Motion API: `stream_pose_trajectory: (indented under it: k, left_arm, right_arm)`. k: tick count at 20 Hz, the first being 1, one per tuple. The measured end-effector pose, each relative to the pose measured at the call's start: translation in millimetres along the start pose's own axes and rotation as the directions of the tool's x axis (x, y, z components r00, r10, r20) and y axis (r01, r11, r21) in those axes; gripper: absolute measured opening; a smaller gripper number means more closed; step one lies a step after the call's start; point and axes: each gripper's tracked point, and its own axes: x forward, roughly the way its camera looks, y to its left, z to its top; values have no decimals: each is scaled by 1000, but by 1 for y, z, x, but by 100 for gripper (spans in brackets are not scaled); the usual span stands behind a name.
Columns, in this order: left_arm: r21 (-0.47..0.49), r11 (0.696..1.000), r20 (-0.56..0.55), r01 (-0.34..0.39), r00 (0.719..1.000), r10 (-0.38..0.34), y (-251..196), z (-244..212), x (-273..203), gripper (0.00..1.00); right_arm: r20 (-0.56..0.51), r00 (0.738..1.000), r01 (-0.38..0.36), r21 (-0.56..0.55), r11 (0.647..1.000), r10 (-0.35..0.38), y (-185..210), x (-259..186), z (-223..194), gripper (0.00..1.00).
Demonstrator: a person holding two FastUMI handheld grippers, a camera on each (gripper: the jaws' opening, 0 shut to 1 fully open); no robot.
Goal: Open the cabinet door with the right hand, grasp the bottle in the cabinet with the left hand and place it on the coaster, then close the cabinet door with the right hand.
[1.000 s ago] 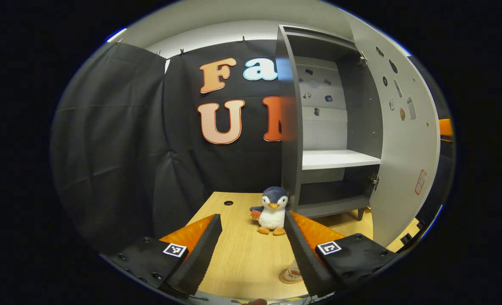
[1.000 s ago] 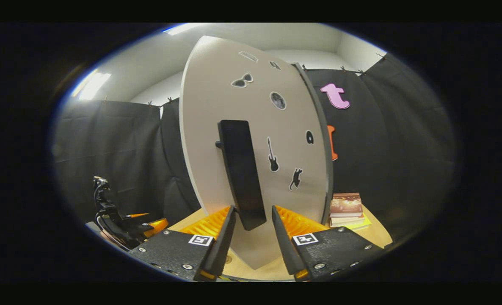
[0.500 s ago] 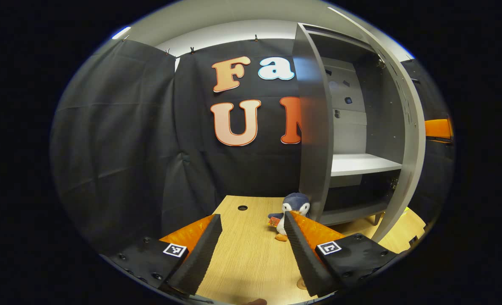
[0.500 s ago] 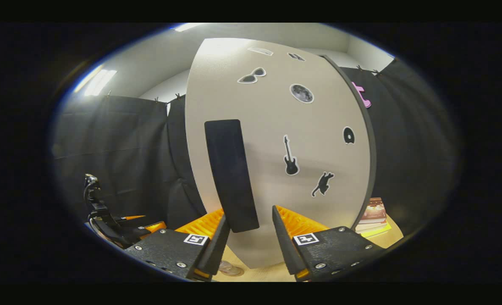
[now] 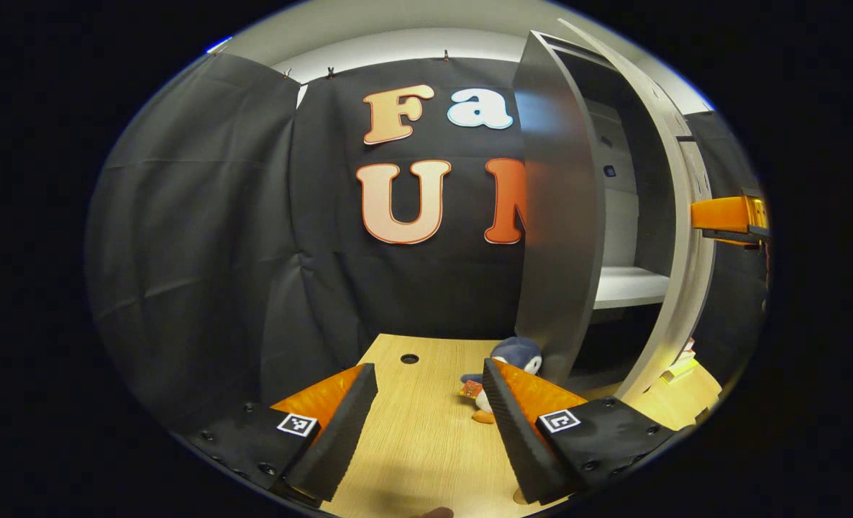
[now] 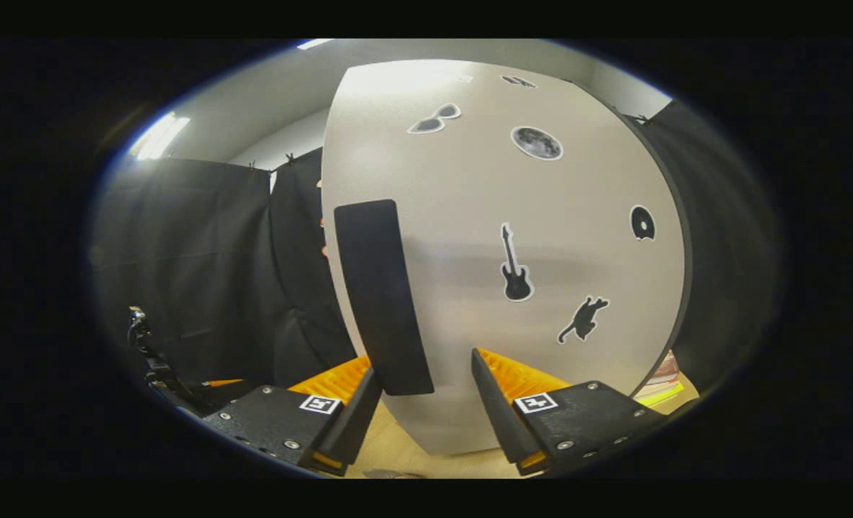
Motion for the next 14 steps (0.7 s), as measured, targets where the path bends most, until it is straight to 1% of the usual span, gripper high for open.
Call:
stream_pose_trajectory:
  k: [2, 4, 8, 11, 14]
  left_arm:
    - [-4, 1000, -5, 11, 1000, -11, 1, -2, 13, 96]
    - [-14, 1000, -11, 27, 1000, -28, 0, -4, 24, 96]
    - [-48, 997, -16, 56, 998, -57, -9, -5, 39, 97]
    - [-50, 997, -9, 61, 998, -62, -9, -2, 41, 96]
    - [-56, 996, -12, 63, 998, -64, -10, 0, 41, 96]
  right_arm:
    - [10, 1000, 17, 7, 1000, -17, -2, 7, 1, 77]
    - [20, 999, 40, -13, 999, -39, -4, 11, 2, 80]
    - [21, 997, 73, -61, 995, -72, -9, 25, -1, 81]
    - [32, 995, 98, -68, 993, -96, -13, 34, -5, 83]
    - [45, 991, 127, -100, 987, -123, -17, 41, -7, 84]
